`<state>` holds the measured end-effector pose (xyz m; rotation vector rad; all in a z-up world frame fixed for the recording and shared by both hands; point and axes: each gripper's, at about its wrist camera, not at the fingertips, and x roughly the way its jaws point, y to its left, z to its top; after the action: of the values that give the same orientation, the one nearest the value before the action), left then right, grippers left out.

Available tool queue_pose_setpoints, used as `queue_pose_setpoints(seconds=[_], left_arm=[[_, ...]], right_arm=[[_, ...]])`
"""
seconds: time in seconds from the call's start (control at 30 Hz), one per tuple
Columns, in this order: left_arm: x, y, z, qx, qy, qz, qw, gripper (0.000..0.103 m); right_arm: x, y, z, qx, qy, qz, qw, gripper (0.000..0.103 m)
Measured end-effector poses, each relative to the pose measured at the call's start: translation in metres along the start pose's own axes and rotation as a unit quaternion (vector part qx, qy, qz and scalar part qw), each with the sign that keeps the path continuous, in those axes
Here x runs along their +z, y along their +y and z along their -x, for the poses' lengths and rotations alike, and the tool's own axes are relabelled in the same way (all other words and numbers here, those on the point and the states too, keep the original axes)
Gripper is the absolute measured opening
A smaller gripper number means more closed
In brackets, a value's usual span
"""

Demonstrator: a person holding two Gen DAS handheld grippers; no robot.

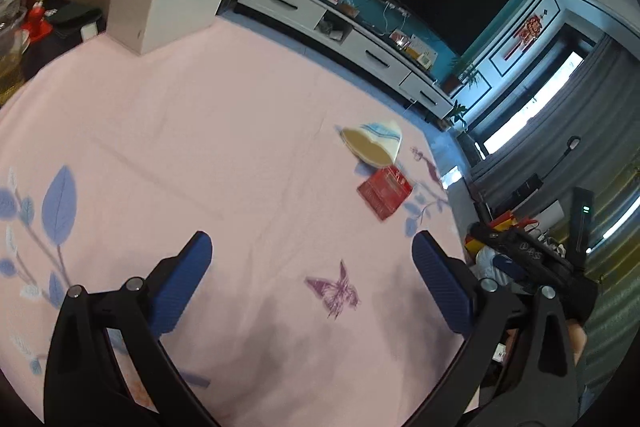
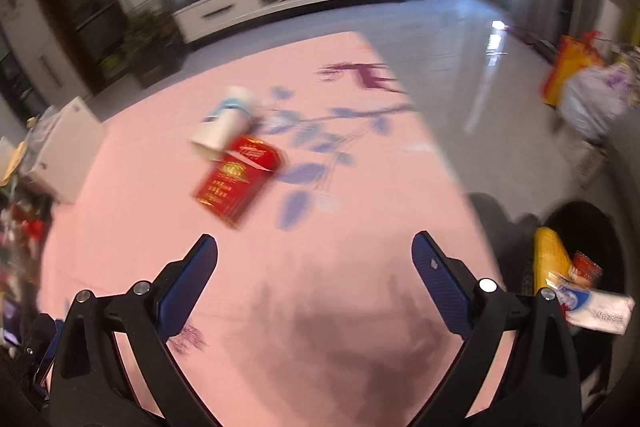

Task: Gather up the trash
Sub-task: 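Move both tools back to the table toward the paper cup and red box, then grasp the white paper cup with the left tool while the right grasps the red Chunghwa box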

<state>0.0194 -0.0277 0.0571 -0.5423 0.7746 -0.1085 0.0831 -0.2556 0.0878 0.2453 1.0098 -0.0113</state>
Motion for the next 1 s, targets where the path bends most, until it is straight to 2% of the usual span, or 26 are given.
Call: queue_pose_setpoints(seconds=[0.1,0.23,0.4,0.5,0.57,0.6,0.67,0.73,0.83,1.0], left_arm=[[0.025,-0.009,-0.005,-0.009,-0.012,-0.008,0.9999,0.1],[0.059,-0.016,-0.022,-0.023,-0.014,-0.02,0.9994,0.1],[0.094,-0.032,-0.06,-0.012,0.004,-0.047,0.9988,0.1],[0.107,-0.047,-0.082,-0.011,0.016,-0.07,0.9973,0.1],[0.115,-0.064,-0.106,-0.023,0.031,-0.097,0.9945,0.1],[0.118,-0.071,-0.118,-0.022,0.042,-0.105,0.9933,0.1],[0.121,-0.084,-0.14,-0.018,0.061,-0.124,0.9902,0.1],[0.124,-0.092,-0.162,-0.015,0.072,-0.139,0.9876,0.1],[0.124,-0.102,-0.196,-0.025,0.102,-0.143,0.9842,0.1],[0.126,-0.115,-0.245,-0.059,0.154,-0.148,0.9751,0.1]], right_arm=[[0.019,0.031,-0.027,0.009,0.001,-0.007,1.0,0.096],[0.031,0.06,-0.061,-0.008,0.007,0.003,1.0,0.096],[0.025,0.075,-0.091,-0.07,0.004,0.026,0.997,0.093],[0.02,0.07,-0.097,-0.07,0.0,0.029,0.997,0.086],[0.018,0.064,-0.096,-0.057,-0.003,0.017,0.998,0.074],[0.015,0.059,-0.095,-0.046,-0.007,0.006,0.999,0.071],[0.013,0.052,-0.095,-0.027,-0.015,-0.006,1.0,0.057],[0.011,0.039,-0.092,-0.019,-0.029,-0.03,0.999,0.048],[0.014,0.017,-0.087,-0.022,-0.042,-0.066,0.997,0.04],[0.015,-0.014,-0.093,0.029,-0.038,-0.123,0.991,0.039]])
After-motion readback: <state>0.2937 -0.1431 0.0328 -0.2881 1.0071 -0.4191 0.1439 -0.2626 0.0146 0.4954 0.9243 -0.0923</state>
